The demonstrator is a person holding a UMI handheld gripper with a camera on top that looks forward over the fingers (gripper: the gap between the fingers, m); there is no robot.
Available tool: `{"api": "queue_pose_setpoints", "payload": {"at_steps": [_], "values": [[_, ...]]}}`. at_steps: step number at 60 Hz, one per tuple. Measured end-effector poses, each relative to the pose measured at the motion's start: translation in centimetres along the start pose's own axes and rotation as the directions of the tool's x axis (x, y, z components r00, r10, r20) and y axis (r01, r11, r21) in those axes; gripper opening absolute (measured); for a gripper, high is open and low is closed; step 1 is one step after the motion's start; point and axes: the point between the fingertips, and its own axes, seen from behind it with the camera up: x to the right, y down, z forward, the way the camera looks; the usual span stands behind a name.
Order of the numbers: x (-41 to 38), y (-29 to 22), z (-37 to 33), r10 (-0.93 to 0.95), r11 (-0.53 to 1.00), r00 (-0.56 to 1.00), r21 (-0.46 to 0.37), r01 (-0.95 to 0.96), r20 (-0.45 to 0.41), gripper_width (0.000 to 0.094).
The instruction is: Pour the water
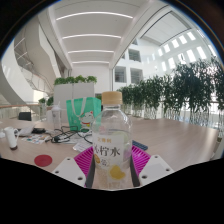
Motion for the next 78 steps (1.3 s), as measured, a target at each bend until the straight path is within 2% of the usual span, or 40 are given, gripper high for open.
{"api": "queue_pose_setpoints", "payload": {"at_steps": [5,11,15,17,26,29,35,41,47,53,60,66,72,78], "values": [[-0.3,0.6,0.5,0.036,0.999,0.999,-0.003,-0.036,-0.037,0.0520],[-0.6,1.3,1.1,0.051,0.994,0.996,-0.093,-0.058,-0.076,0.0419],[-2.2,1.4,1.3,0.076,0.983,0.996,-0.164,-0.083,-0.053,0.0379],[-3.3,0.7,0.9,0.071,0.982,0.997,-0.173,-0.075,-0.031,0.0359],[-10.4,-9.2,0.0,-0.131,0.987,0.991,-0.095,0.131,0.007,0.0358],[-13.2,-13.5,0.0,-0.228,0.972,0.973,-0.061,0.229,0.021,0.0358],[-20.4,-17.8,0.3,-0.484,0.875,0.875,-0.016,0.484,0.023,0.0355],[-29.1,-18.1,1.1,-0.778,0.628,0.627,0.008,0.778,0.045,0.0356],[-36.3,-14.4,2.7,-0.977,0.210,0.208,0.056,0.976,0.049,0.0356],[-40.1,-10.1,2.8,-0.971,-0.216,-0.223,0.085,0.973,0.089,0.0359],[-41.6,-9.3,3.8,-0.832,-0.539,-0.548,0.110,0.835,0.083,0.0358],[-41.3,-9.4,3.8,-0.719,-0.679,-0.684,0.084,0.729,0.123,0.0359],[-41.5,-9.7,3.5,-0.688,-0.712,-0.713,0.062,0.699,0.136,0.0362],[-42.1,-9.4,3.6,-0.675,-0.719,-0.723,0.089,0.689,0.146,0.0360]]}}
